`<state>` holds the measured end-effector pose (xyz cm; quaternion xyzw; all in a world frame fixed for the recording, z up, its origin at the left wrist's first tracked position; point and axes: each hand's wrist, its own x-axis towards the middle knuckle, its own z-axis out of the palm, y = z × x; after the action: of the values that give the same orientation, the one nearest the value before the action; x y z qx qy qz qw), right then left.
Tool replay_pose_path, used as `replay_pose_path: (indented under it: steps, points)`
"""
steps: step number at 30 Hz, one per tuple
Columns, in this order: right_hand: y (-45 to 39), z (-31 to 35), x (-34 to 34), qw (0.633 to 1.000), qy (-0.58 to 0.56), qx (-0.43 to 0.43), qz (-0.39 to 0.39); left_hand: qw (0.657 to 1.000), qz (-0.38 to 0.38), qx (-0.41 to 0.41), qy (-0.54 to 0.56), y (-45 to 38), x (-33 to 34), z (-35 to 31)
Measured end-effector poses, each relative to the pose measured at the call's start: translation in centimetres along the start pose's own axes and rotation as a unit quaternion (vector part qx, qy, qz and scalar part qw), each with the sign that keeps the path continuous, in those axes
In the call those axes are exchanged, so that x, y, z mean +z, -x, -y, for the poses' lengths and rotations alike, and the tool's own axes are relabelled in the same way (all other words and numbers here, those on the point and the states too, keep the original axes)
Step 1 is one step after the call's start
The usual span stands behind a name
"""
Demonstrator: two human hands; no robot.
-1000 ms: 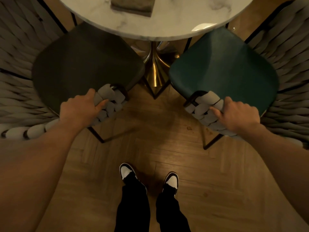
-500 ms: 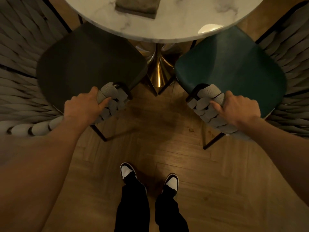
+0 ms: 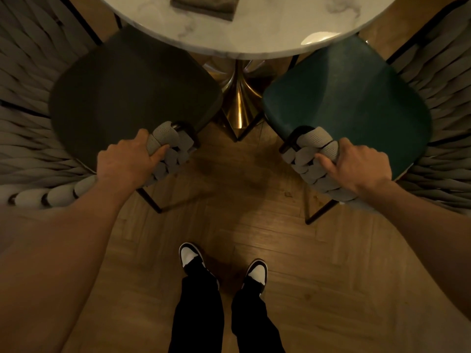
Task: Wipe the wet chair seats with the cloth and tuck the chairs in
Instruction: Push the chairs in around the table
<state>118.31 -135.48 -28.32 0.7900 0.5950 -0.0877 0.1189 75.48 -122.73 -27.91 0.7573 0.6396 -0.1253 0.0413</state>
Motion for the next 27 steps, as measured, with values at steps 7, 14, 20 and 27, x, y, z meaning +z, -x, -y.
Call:
replay_pose_path:
  steps: [7, 14, 20, 27]
  points:
    - [0.0, -0.2, 0.1, 1.0, -0.003, -0.013, -0.013, 0.999, -0.036, 0.002, 0.019, 0.2, 0.5, 0.1]
    - [-0.2, -0.5, 0.4, 1.0, -0.002, -0.018, -0.01, 0.996, -0.071, 0.037, 0.028, 0.1, 0.8, 0.7]
    - [-0.1, -0.5, 0.5, 1.0, 0.002, -0.022, -0.011, 0.991, -0.098, 0.088, 0.038, -0.4, 1.3, 1.8]
    - [0.2, -0.6, 0.3, 0.999, 0.011, -0.03, -0.009, 0.986, -0.116, 0.117, 0.022, -0.5, 1.8, 2.6]
